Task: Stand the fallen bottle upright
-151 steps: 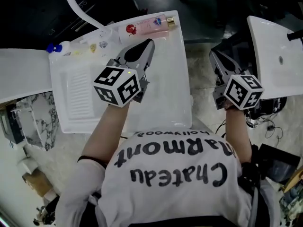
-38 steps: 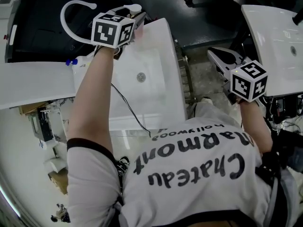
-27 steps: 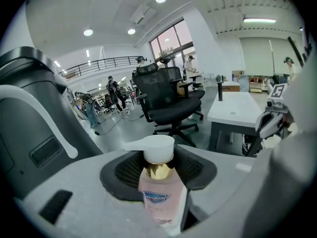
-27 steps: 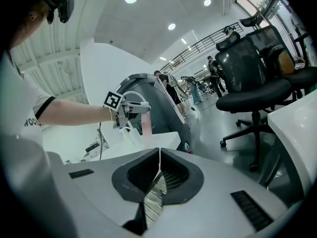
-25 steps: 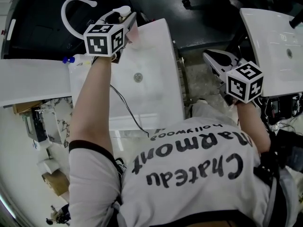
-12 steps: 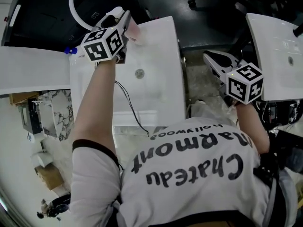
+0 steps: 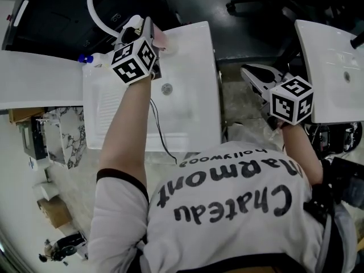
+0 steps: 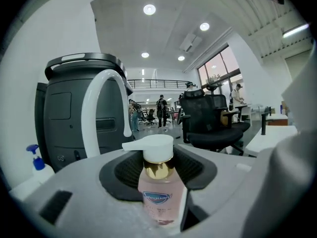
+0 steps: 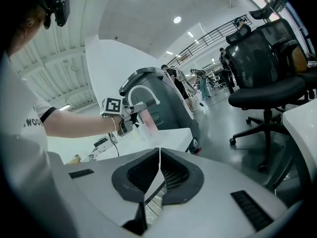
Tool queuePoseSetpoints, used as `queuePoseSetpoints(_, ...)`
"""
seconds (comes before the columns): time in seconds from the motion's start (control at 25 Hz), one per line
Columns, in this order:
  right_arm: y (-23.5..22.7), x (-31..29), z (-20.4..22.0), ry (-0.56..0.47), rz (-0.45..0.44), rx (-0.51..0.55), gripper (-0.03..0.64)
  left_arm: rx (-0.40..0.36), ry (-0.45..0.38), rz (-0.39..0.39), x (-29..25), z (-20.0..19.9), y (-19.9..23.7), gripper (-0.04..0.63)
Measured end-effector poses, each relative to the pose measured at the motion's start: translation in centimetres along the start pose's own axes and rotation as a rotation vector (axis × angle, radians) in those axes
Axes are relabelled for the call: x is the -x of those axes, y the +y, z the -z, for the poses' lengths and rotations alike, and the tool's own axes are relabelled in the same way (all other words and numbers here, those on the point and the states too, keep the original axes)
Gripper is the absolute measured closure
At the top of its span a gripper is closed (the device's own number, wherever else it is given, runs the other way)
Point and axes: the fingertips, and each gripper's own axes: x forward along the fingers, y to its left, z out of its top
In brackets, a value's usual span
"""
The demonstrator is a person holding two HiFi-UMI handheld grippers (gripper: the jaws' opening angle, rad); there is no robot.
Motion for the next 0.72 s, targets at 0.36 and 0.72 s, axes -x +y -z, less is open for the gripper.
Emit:
queuePoseSetpoints(0.36, 0.5, 0.0, 0.4, 0.018, -0.008, 0.031, 0.600, 0.016, -0.054, -0.065, 1.0, 0.4, 0.6, 0.402)
queuePoseSetpoints(0.72, 0.7, 0.2, 1.0, 0.028, 0.010, 0.036, 0.600, 0.027, -0.077, -0.066, 1.3, 0.8, 0.7, 0.402)
